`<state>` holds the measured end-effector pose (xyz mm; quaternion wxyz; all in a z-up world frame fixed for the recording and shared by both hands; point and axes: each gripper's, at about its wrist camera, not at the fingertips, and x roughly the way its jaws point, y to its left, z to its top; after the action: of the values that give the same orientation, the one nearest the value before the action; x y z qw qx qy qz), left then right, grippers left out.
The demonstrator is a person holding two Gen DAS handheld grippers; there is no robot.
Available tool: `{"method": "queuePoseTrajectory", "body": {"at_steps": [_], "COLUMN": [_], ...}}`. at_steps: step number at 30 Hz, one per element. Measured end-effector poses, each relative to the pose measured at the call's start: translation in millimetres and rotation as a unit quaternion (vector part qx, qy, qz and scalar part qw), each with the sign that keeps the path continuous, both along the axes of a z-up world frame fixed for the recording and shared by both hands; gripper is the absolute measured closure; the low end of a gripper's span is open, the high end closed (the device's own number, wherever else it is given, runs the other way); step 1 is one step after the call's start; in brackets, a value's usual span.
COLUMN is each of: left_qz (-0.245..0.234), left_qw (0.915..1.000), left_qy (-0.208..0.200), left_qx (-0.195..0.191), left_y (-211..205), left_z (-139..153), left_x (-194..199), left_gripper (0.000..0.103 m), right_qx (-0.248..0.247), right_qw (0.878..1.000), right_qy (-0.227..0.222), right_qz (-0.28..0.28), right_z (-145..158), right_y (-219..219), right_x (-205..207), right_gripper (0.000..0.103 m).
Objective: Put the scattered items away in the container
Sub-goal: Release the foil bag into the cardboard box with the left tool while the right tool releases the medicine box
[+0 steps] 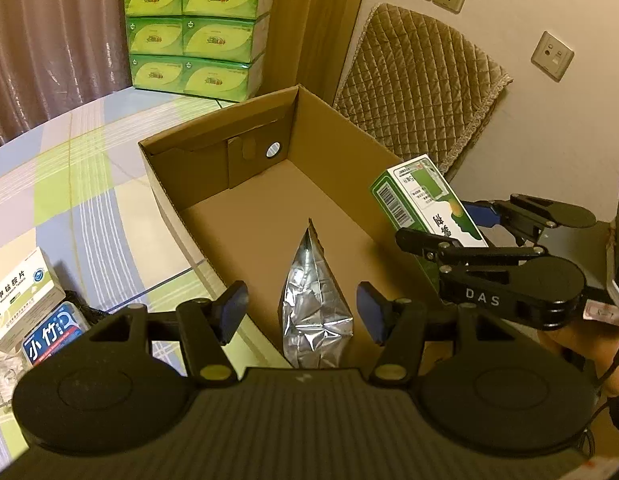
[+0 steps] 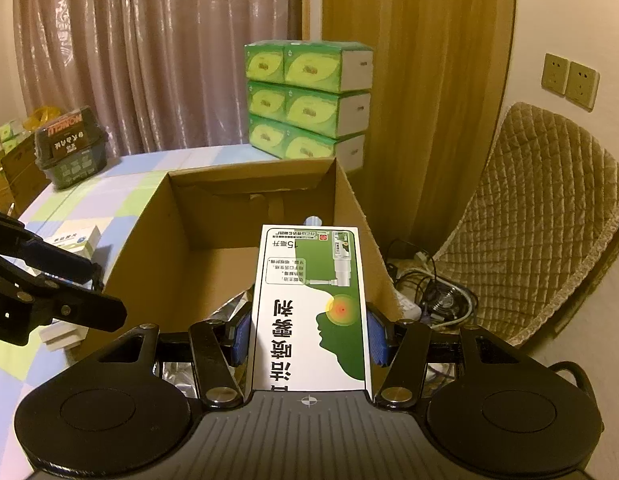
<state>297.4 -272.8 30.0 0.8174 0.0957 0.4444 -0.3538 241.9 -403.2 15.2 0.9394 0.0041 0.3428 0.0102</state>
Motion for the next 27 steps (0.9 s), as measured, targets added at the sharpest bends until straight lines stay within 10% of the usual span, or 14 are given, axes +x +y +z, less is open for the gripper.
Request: {"method": "queuePoseTrajectory", "body": {"at_steps": [3, 5, 19, 27], "left_qz": [0.002, 0.002, 0.012, 0.027], "left_qw": [1.0, 1.0, 0.9999, 0.9994], "left_qy": [0.001, 0.0, -0.001, -0.019], "left_qx": [0.0, 0.003, 0.005, 0.009], "left_y": [2, 3, 25, 51], "left_z": [0, 0, 0, 9], "left_x": [0, -2, -11, -24], "left_gripper": [0.047, 0.047, 0.045, 0.026], "right_qx": [0.003, -0.001, -0.009, -0.013], "right_qw": [1.0, 1.0, 1.0, 1.0], "right_qy": [-0.011, -0.012, -0.005, -0.015], "right_qz": [0.001, -0.001, 0.002, 0.012], "right_z": [1, 2, 3, 15], "right_y": [1, 2, 9, 21], "right_x": [0, 1, -9, -26], "right_gripper": [0.049, 0.025, 0.025, 0.002]}}
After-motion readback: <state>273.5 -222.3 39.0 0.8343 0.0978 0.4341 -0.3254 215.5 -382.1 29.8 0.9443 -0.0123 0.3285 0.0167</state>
